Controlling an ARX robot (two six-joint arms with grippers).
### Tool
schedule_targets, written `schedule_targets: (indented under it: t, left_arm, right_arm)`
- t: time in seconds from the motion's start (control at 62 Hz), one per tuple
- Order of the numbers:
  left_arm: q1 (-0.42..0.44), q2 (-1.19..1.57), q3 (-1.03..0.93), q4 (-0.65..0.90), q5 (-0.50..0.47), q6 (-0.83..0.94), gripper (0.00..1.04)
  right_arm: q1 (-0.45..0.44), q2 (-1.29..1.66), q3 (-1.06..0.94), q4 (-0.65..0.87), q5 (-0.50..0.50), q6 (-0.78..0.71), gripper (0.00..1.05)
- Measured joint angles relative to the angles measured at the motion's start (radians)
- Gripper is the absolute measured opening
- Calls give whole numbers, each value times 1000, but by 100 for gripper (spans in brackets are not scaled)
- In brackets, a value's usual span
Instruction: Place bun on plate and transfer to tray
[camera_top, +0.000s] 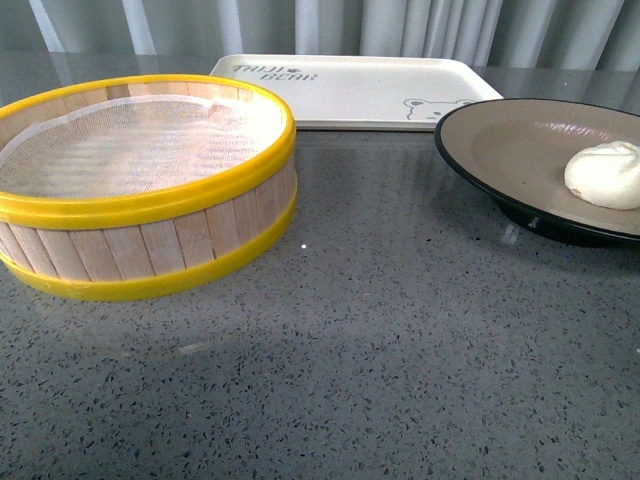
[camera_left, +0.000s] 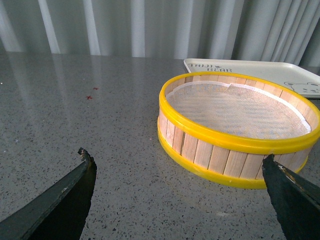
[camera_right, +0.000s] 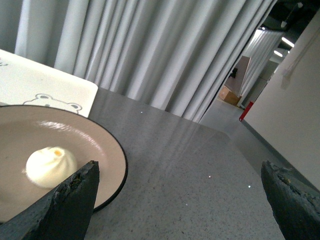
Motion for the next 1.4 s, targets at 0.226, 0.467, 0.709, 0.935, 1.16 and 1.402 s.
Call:
schedule_targets:
  t: [0.226,0.467,0.709,0.935,1.16,1.402]
  left_arm:
    - [0,0,0,0,0,0,98]
    - [0,0,0,0,0,0,98]
    - [0,0,0,0,0,0,98]
    - [0,0,0,0,0,0,98]
    - [0,0,0,0,0,0,98]
    - [0,0,0,0,0,0,98]
  right_arm:
    - [-185,381,176,-47,-146,387,96]
    - [-135,628,300,-222,-252,917,96]
    - [-42,700,307,-244,-295,1173,96]
    - [-9,757,309,-177,-357,1303,96]
    - [3,814,308,-95,-405,1414,82]
    - [11,820,306,-79,-415,1448,43]
